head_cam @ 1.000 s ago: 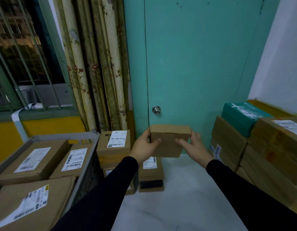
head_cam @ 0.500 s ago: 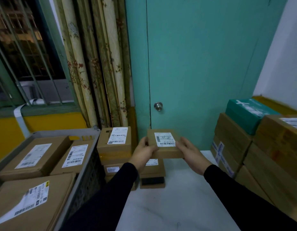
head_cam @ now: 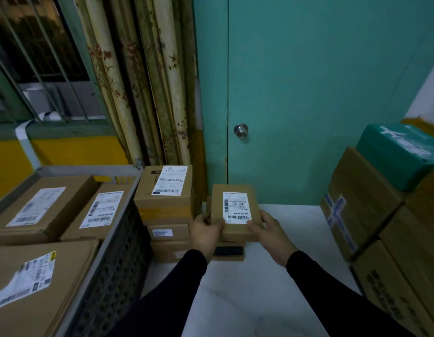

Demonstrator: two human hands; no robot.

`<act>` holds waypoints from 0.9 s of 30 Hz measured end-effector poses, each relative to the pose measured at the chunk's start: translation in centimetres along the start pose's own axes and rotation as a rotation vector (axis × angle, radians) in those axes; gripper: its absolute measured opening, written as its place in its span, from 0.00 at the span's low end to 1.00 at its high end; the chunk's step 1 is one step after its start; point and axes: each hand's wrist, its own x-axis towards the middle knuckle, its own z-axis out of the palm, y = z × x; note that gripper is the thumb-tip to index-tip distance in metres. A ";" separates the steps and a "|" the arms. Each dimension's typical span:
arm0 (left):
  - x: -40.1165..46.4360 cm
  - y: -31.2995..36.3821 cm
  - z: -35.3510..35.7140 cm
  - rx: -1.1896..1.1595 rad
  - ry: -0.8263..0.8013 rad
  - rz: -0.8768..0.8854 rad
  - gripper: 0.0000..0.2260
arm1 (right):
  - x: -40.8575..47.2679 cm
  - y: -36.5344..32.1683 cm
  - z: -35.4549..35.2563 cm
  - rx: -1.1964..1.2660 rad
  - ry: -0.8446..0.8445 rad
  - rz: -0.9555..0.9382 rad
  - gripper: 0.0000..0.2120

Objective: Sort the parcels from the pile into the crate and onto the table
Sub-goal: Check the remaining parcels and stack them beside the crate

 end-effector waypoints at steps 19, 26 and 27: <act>8.6 -6.9 2.1 0.350 0.186 0.024 0.16 | 6.7 6.4 4.1 -0.180 -0.100 -0.020 0.25; 9.9 -7.9 1.8 0.471 0.158 -0.010 0.21 | 6.5 6.4 4.0 -0.148 -0.093 0.007 0.26; 9.8 -7.8 1.8 0.464 0.157 -0.024 0.20 | 6.4 6.5 4.0 -0.143 -0.087 0.016 0.26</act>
